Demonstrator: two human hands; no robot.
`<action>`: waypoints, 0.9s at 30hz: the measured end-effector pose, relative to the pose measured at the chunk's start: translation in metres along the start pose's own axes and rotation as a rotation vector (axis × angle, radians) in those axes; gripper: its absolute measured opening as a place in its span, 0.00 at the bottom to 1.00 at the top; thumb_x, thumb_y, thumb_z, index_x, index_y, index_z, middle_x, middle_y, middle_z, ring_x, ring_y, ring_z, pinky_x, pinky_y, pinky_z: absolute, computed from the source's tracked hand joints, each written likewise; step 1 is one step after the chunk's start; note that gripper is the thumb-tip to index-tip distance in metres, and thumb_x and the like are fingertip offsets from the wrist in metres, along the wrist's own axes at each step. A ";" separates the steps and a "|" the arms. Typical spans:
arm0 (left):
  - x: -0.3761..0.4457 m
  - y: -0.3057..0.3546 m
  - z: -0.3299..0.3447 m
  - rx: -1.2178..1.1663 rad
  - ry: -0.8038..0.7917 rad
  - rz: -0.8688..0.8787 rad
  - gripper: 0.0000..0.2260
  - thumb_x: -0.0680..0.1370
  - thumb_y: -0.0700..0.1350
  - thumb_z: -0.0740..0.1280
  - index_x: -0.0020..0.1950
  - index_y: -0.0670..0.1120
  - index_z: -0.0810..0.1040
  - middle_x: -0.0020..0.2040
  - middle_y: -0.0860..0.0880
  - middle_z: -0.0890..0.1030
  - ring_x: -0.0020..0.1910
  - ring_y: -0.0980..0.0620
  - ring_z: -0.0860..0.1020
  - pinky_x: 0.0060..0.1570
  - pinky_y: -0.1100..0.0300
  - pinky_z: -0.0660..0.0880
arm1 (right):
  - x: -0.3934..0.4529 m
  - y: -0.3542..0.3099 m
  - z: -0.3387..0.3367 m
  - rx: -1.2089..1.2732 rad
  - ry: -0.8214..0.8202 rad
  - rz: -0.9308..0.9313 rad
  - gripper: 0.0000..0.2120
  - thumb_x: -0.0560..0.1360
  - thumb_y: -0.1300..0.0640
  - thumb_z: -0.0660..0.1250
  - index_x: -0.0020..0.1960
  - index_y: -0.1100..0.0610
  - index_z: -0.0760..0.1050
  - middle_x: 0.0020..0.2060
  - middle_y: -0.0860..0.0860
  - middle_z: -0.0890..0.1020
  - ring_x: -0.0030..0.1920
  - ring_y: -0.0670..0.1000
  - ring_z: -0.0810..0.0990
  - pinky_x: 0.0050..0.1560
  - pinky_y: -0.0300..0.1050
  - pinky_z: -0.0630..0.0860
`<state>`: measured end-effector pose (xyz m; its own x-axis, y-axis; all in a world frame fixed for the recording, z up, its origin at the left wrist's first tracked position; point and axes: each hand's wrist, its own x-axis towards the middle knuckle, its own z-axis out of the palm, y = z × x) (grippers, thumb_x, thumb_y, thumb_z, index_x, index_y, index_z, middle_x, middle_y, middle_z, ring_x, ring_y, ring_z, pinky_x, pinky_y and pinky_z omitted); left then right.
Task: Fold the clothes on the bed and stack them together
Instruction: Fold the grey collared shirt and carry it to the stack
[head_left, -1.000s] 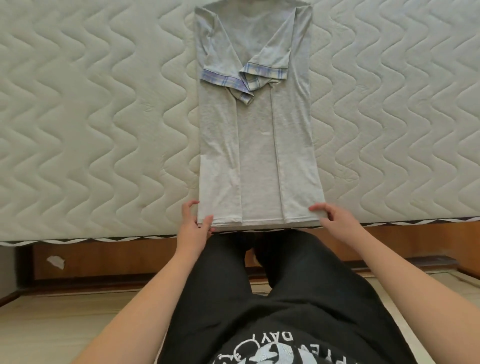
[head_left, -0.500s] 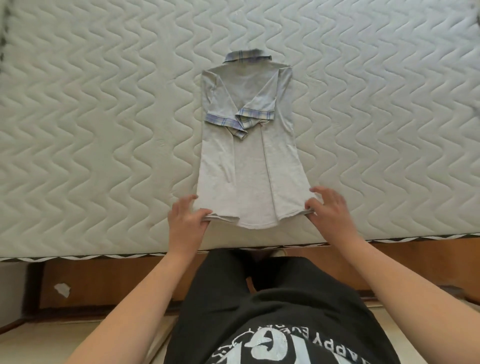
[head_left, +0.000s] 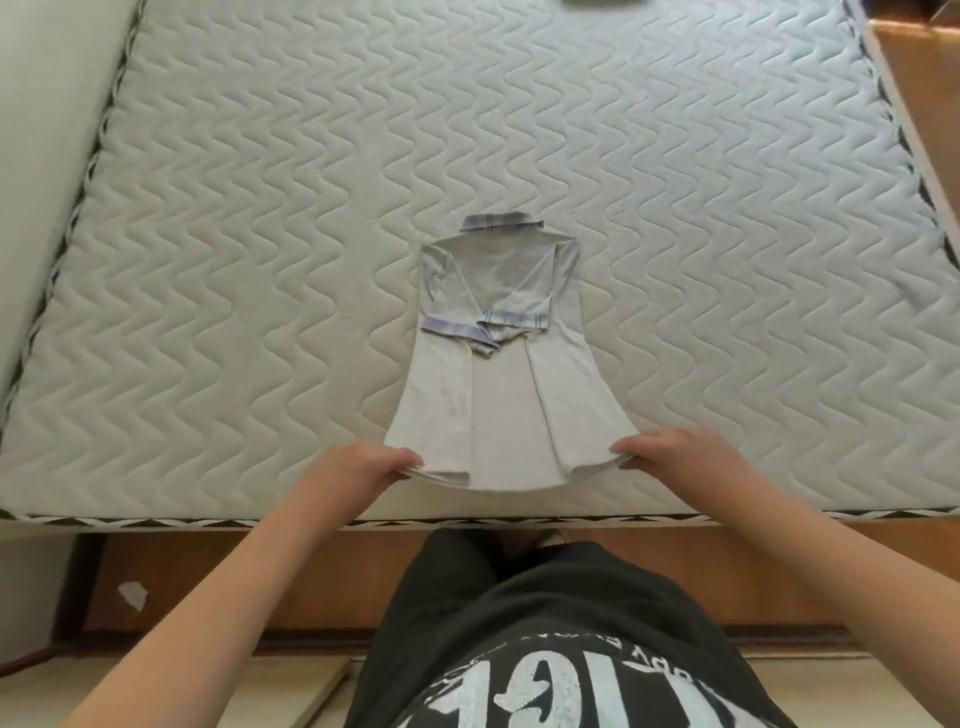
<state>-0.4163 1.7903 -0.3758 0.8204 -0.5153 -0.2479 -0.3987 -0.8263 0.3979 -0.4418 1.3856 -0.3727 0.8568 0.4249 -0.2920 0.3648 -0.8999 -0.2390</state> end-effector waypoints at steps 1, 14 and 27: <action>-0.006 0.002 -0.001 0.000 -0.081 -0.028 0.10 0.79 0.47 0.68 0.59 0.54 0.82 0.51 0.50 0.85 0.48 0.47 0.83 0.45 0.55 0.77 | -0.004 0.000 0.000 -0.025 -0.130 0.006 0.13 0.80 0.46 0.63 0.63 0.45 0.78 0.54 0.46 0.84 0.52 0.52 0.83 0.47 0.47 0.78; 0.018 -0.008 -0.026 -0.023 -0.343 -0.079 0.10 0.83 0.51 0.61 0.62 0.57 0.79 0.56 0.52 0.82 0.56 0.51 0.78 0.54 0.58 0.72 | 0.020 -0.014 -0.017 0.073 -0.184 0.048 0.13 0.82 0.47 0.60 0.64 0.41 0.76 0.58 0.42 0.81 0.57 0.47 0.79 0.52 0.40 0.71; 0.143 -0.050 -0.078 -0.014 -0.543 0.004 0.22 0.76 0.41 0.60 0.66 0.59 0.77 0.55 0.50 0.82 0.49 0.51 0.77 0.47 0.59 0.73 | 0.107 0.009 -0.048 0.175 -0.300 0.121 0.26 0.81 0.65 0.55 0.69 0.38 0.70 0.61 0.43 0.77 0.60 0.49 0.76 0.58 0.46 0.73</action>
<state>-0.2466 1.7761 -0.3621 0.4879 -0.5648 -0.6655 -0.3928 -0.8229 0.4105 -0.3295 1.4176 -0.3614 0.7356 0.3492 -0.5805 0.1770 -0.9262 -0.3329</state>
